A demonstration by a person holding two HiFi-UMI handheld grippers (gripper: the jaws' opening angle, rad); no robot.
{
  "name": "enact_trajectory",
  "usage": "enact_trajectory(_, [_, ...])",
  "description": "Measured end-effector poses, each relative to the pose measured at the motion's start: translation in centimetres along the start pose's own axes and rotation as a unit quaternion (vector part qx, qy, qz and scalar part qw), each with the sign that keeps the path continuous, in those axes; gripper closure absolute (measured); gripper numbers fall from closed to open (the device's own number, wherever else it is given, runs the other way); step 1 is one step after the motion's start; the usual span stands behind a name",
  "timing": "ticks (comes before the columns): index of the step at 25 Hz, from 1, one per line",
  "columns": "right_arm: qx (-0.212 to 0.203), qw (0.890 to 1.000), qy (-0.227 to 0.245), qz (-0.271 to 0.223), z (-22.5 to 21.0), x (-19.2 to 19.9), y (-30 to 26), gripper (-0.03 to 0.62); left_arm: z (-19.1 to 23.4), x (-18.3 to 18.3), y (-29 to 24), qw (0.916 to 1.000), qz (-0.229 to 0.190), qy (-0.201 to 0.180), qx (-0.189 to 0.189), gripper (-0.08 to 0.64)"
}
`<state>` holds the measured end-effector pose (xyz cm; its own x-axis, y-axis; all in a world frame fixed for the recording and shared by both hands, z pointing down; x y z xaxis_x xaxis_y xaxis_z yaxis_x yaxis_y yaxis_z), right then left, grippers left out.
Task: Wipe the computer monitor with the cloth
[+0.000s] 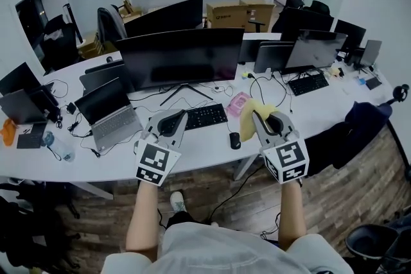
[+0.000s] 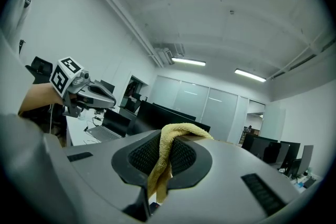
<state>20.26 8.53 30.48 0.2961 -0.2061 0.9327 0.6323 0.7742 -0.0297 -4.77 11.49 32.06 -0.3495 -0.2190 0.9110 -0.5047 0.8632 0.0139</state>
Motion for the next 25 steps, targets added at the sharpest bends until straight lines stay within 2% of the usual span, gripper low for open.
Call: enact_trajectory(25, [-0.021, 1.0, 0.018, 0.01, 0.14, 0.61, -0.51, 0.54, -0.01, -0.89, -0.53, 0.9999, -0.01, -0.007, -0.008, 0.54])
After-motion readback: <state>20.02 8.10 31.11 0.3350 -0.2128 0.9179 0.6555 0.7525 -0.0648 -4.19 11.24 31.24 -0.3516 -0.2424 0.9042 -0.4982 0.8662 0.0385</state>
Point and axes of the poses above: the fingertips, and each gripper's own axes: y backward along the fingers, z to its left, x out of its underside, the point moved 7 cm from there along y, backward along the fingers, and after that the axes turned 5 degrees about -z, right-handed, at the moved point
